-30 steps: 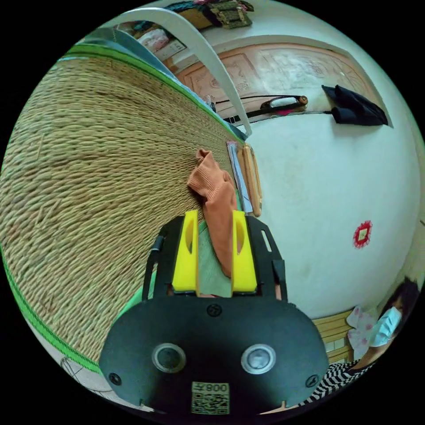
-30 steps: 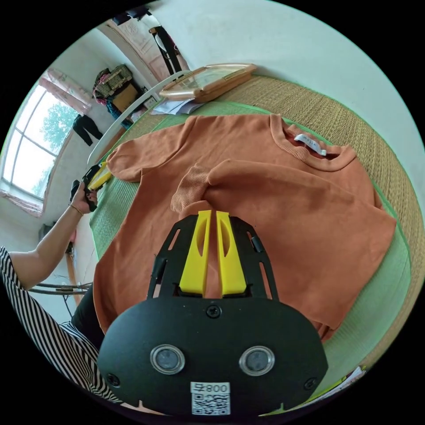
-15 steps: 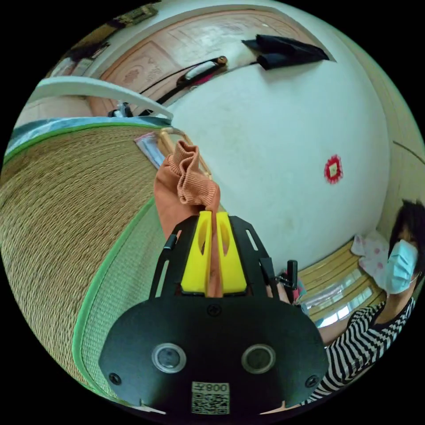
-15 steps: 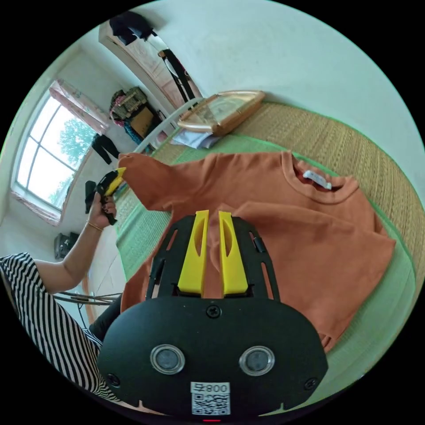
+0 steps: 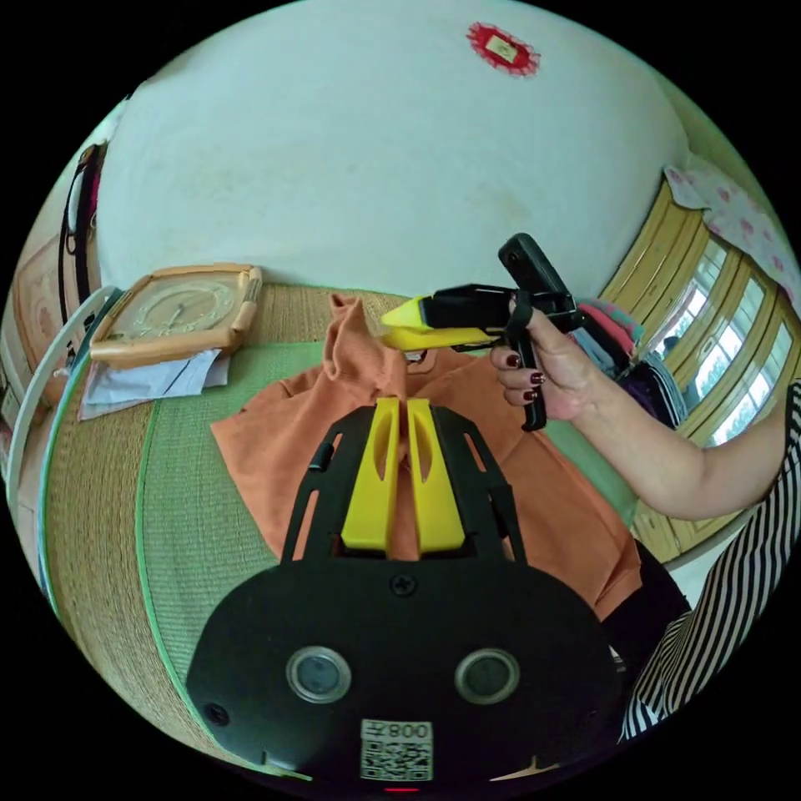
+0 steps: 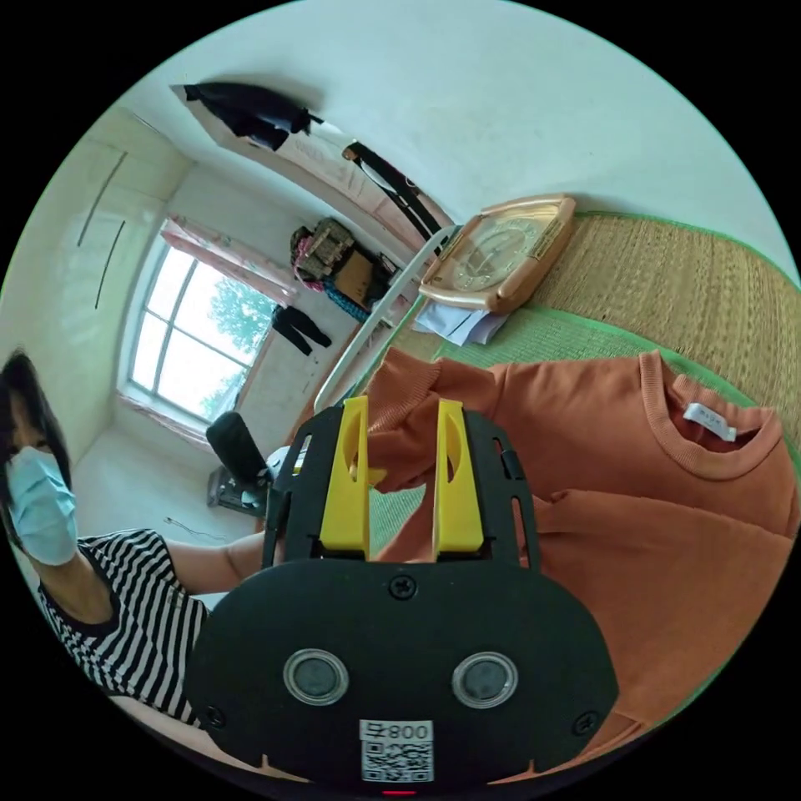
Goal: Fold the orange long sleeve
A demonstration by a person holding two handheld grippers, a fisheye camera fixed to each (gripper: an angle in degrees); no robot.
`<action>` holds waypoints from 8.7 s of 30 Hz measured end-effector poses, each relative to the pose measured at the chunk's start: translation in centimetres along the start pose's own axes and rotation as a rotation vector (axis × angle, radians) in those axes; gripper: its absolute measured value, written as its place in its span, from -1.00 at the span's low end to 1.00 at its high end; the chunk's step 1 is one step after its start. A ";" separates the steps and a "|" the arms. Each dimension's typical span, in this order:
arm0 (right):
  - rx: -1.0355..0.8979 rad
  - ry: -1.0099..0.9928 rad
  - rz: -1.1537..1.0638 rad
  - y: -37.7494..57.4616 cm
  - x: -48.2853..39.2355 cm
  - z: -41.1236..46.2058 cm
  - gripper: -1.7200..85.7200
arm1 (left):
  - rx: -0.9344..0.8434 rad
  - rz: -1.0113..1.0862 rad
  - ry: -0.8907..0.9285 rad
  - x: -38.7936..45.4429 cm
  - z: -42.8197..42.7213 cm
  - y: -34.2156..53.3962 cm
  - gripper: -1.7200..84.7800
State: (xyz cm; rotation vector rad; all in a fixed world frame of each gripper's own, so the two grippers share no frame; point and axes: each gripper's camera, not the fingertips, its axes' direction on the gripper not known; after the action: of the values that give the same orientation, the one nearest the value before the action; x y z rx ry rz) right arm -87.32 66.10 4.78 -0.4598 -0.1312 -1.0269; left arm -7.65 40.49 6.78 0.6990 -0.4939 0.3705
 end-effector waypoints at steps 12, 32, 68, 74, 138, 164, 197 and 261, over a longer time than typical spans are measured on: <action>-0.025 0.072 0.085 3.9 5.7 -2.6 -0.71 | -0.113 0.279 -0.164 11.1 3.1 -3.8 -0.93; 0.182 0.069 0.236 23.6 18.1 -17.2 -0.91 | -0.129 0.462 -0.114 25.8 11.3 -9.6 -0.92; -0.296 0.219 -0.024 23.9 4.2 -7.8 -0.96 | -0.330 0.156 -0.029 19.7 13.8 -11.7 -0.95; -0.017 0.319 0.005 19.0 0.3 -13.3 -0.96 | -0.306 0.171 -0.034 18.8 13.6 -11.5 -0.96; 0.019 0.342 0.305 23.3 0.6 -16.3 -0.96 | -0.390 -0.098 -0.072 -3.2 15.2 2.3 -0.95; 0.136 0.372 0.710 69.3 -4.4 -33.4 -0.79 | -0.439 -0.631 0.344 -2.0 10.7 23.4 -0.69; -0.064 0.391 0.711 70.1 -2.9 -18.9 -0.71 | -0.634 -0.630 0.095 3.1 26.7 29.9 -0.86; 0.139 -0.124 0.693 86.8 -10.8 -16.8 -0.77 | -0.228 -0.796 0.556 -12.7 26.8 64.5 -0.69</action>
State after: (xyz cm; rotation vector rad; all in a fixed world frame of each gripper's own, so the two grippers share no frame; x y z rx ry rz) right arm -21.17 104.96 -40.39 -0.3986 -0.1386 -0.3067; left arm -57.20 65.82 50.84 0.4910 0.2812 -0.2446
